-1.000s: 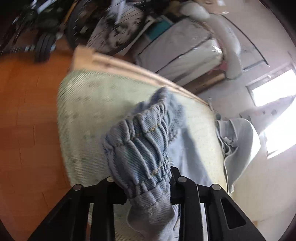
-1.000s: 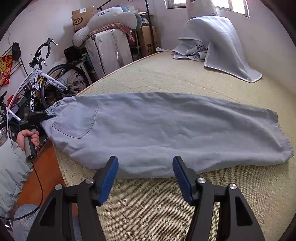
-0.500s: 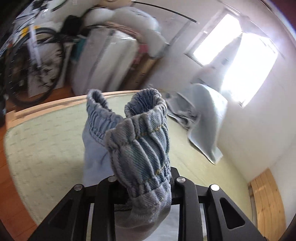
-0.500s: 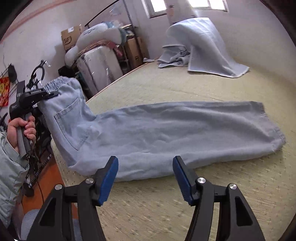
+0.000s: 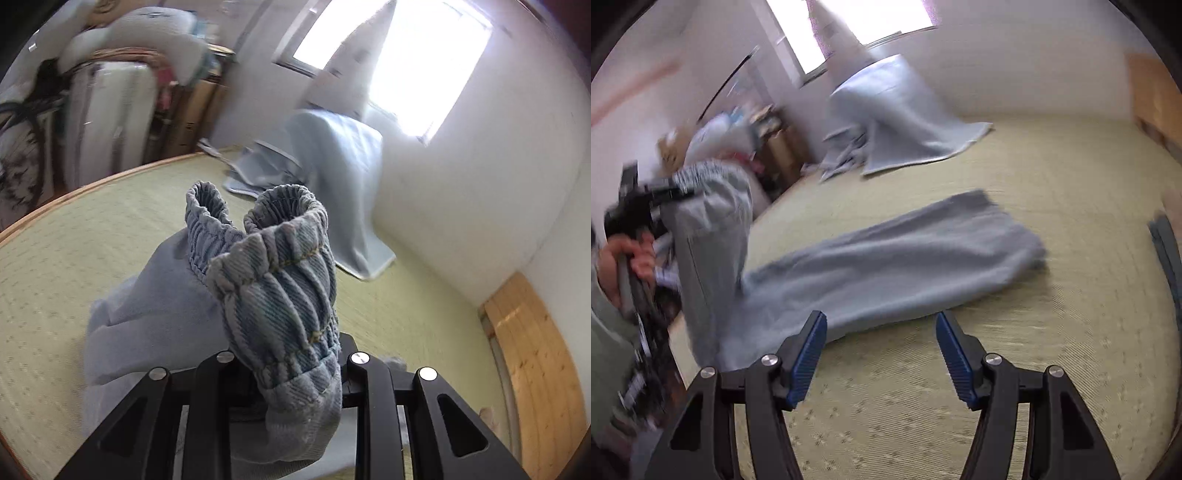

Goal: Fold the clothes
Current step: 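Lay the waistband over the pants and open the left gripper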

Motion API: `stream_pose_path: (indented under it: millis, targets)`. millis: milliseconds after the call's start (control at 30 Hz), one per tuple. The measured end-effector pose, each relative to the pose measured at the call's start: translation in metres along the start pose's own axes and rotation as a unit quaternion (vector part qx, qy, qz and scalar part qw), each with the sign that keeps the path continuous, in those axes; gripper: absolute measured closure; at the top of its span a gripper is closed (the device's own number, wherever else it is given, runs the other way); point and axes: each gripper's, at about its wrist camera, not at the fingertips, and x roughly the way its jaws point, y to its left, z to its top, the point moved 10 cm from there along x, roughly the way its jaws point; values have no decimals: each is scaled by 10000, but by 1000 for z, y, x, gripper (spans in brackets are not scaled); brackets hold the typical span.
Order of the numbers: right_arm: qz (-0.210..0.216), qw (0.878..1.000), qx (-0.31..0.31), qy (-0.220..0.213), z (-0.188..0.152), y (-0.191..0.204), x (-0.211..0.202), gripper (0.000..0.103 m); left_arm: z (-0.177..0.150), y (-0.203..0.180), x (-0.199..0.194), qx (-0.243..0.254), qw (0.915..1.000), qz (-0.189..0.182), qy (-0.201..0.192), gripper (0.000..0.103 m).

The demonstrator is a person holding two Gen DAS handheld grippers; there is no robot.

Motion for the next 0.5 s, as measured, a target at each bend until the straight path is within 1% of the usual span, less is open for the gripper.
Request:
stream_pose_path:
  millis: [100,267,333,400,467,500]
  targets:
    - [45,9975,673,-194,10,-40,-14,38,-16,-48,29,127,9999,11,32,77]
    - [-69,9932,1085,-410,18,-80,-30,38,-52,-115,62,290,9996,25,37,77]
    - [-45,9904,1300,-471,20,-92,-34,38,-73,-145,80,399,9991,126,-31,77]
    - [-41,9879,1465,-500,20,-102,-38,38,-92,-166,95,472,9985,244,-114,77]
    - [-21,9846,1649,-577,21,-111,-46,38,-114,-183,110,617,9968,440,-247,77]
    - [-6,9832,1716,-617,22,-115,-50,38,-127,-193,120,765,9951,567,-269,77]
